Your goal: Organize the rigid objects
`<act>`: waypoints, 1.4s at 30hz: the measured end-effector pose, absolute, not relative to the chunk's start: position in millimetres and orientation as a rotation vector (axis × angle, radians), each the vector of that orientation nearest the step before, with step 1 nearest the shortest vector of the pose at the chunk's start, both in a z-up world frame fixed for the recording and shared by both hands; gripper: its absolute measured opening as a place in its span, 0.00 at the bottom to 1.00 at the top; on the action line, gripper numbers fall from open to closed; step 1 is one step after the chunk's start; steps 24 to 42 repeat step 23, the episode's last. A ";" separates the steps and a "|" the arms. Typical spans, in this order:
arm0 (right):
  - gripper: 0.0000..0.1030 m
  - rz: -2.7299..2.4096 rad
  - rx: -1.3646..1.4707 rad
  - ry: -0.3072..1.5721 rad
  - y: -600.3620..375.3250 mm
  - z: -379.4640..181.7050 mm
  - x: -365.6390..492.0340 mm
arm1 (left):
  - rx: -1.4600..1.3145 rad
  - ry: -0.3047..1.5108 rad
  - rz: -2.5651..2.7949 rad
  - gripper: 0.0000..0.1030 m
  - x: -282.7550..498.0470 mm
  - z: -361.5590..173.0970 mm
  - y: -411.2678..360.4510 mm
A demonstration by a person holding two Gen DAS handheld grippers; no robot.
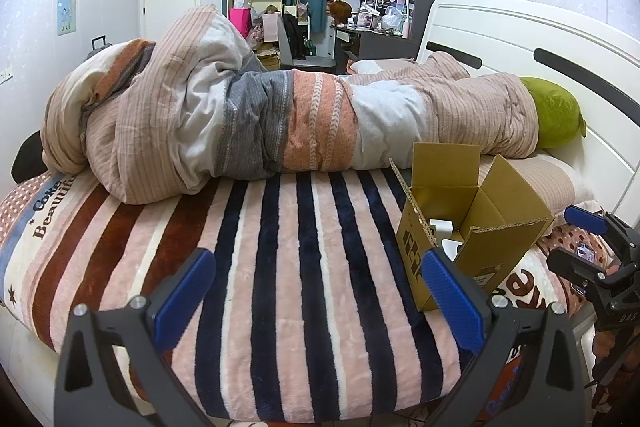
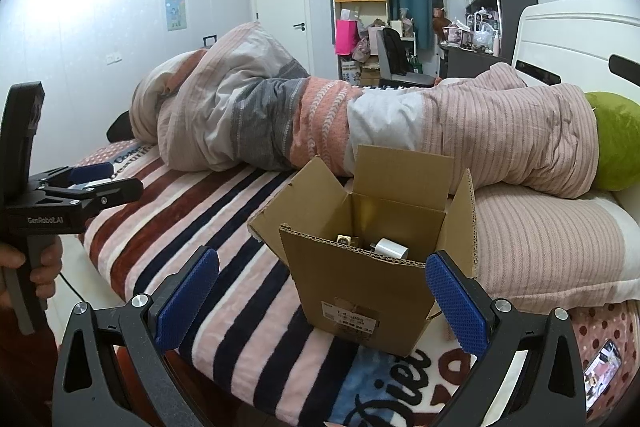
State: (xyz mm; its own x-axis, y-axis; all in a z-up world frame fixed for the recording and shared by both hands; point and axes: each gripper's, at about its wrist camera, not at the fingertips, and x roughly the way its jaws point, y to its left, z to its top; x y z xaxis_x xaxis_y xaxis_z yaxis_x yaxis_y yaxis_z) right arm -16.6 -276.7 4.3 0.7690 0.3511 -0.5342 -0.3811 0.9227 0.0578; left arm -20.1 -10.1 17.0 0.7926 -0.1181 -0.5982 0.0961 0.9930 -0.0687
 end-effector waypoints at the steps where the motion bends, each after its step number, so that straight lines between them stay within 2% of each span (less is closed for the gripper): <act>1: 1.00 0.397 -0.056 0.569 -276.7 4.4 -16.3 | -0.035 0.645 -0.114 1.00 -20.1 17.1 -10.5; 42: 1.00 0.389 -0.062 0.565 -277.2 3.8 -17.5 | -0.032 0.645 -0.119 1.00 -20.6 18.0 -11.5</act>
